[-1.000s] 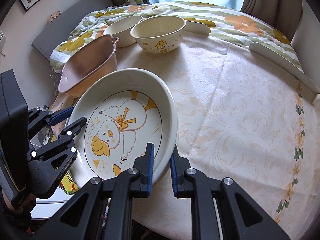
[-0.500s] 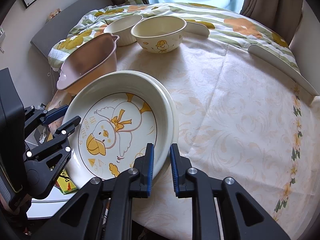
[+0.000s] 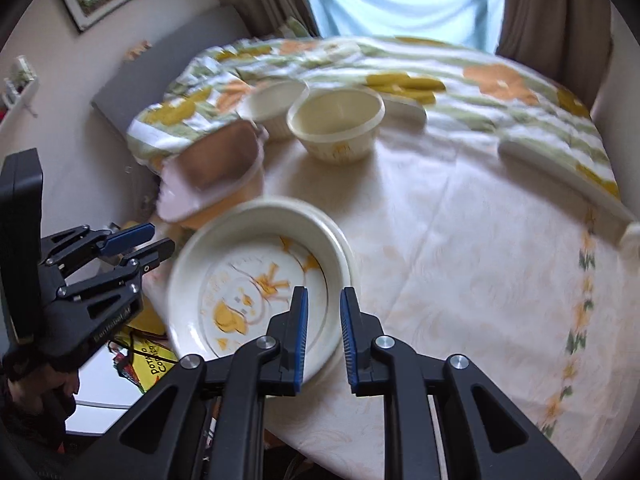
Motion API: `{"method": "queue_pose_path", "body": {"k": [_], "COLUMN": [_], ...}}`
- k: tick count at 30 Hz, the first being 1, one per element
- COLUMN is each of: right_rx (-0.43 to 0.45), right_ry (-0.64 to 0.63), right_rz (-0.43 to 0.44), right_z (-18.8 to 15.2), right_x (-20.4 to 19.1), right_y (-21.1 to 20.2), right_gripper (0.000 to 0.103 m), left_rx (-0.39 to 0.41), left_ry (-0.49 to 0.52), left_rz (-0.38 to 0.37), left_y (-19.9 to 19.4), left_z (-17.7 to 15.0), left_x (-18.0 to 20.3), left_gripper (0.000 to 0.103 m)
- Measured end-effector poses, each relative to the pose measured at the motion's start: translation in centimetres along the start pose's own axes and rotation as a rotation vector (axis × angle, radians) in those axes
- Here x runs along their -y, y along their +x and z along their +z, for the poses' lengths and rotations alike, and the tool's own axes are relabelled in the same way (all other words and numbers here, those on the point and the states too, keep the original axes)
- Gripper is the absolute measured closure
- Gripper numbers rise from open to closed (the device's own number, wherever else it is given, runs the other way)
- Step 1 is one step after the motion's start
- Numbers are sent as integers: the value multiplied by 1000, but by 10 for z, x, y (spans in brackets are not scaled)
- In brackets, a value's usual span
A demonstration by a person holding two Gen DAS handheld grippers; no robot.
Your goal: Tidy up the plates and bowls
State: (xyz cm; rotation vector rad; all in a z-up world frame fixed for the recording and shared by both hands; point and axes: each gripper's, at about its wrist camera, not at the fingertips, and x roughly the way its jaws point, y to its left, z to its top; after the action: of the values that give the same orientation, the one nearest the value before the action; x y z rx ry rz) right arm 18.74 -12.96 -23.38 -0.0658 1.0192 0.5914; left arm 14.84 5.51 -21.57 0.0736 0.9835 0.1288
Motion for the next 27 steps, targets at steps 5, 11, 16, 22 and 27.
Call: {"method": "queue_pose_path", "body": {"k": [5, 11, 16, 22, 27], "right_rx": [52, -2, -115, -192, -269], "right_ry": [-35, -103, -140, -114, -103], "right_rz": [73, 128, 125, 173, 218], "right_z": [36, 76, 91, 113, 125], "right_x": [4, -3, -19, -26, -33], "right_y": [-11, 24, 69, 118, 158], "right_gripper": [34, 5, 5, 5, 5], "left_rx": [41, 56, -21, -89, -146], "left_ry": [-178, -370, -517, -598, -636], "left_rz": [8, 10, -47, -81, -143], "left_y": [-16, -9, 21, 63, 97], "left_z": [19, 18, 11, 5, 4], "left_x": [-36, -76, -105, -126, -130], "left_gripper": [67, 1, 1, 1, 1]}}
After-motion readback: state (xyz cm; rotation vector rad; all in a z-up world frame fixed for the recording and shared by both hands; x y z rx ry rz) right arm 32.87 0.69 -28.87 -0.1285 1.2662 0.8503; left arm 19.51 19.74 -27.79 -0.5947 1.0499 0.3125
